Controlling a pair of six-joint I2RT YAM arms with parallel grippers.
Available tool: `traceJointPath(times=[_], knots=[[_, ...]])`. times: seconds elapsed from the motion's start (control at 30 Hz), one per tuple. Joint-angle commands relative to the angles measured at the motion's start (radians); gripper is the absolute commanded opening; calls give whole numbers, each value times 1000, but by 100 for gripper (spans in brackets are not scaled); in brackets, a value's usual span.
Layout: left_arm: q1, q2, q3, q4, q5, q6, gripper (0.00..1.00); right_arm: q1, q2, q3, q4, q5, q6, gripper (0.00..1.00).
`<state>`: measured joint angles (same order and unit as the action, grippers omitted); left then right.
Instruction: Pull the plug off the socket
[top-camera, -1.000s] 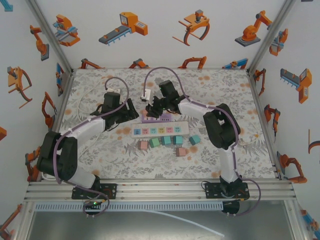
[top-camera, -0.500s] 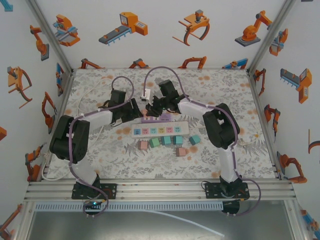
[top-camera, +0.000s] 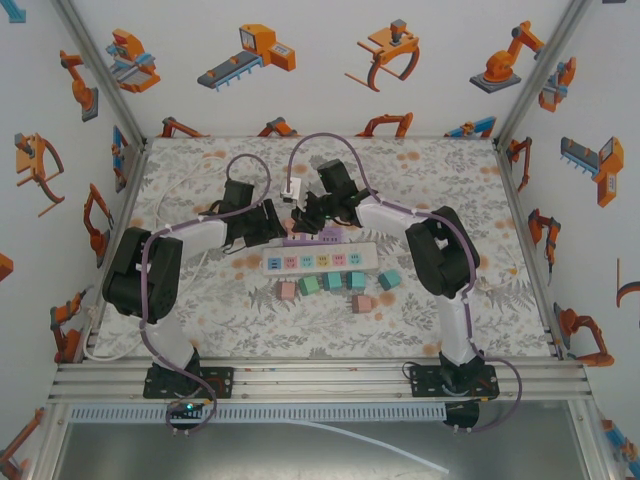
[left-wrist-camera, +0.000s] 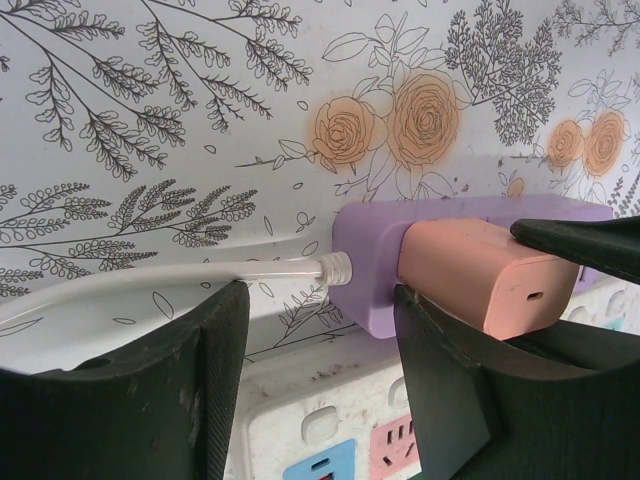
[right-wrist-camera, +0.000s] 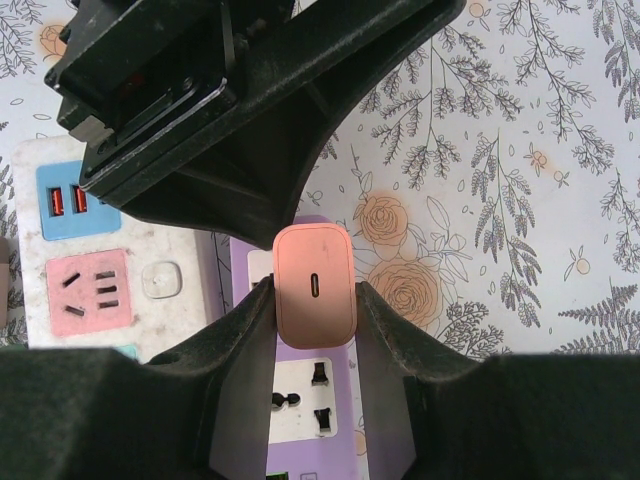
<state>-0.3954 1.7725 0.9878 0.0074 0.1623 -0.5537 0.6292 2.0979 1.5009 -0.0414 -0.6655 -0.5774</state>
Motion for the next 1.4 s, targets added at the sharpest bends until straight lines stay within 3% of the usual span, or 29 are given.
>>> traceJointPath(times=[0.0,0.23,0.57,0.77,0.9,1.0,1.13,1.37], knots=[[-6,48,-15,-91,-117,53,56,-3,-71,16,22,-50,4,26],[-7,49,-20,-98,-138,46,55,-31,-113,-52,211,-90,145,22],[-7,-2,-23,-58,-83,39,55,-42,-185,-113,242,-48,208,20],[-7,-70,-2,-22,-4,39,55,-46,-291,-195,307,71,481,19],[-7,-128,10,-13,17,43,55,-47,-393,-282,343,209,724,17],[-9,-189,10,-9,36,49,55,-49,-463,-306,248,365,912,17],[-14,-305,-23,0,59,96,56,-49,-541,-334,124,458,1061,17],[-48,-552,-110,-16,71,271,60,-46,-716,-566,198,539,1345,16]])
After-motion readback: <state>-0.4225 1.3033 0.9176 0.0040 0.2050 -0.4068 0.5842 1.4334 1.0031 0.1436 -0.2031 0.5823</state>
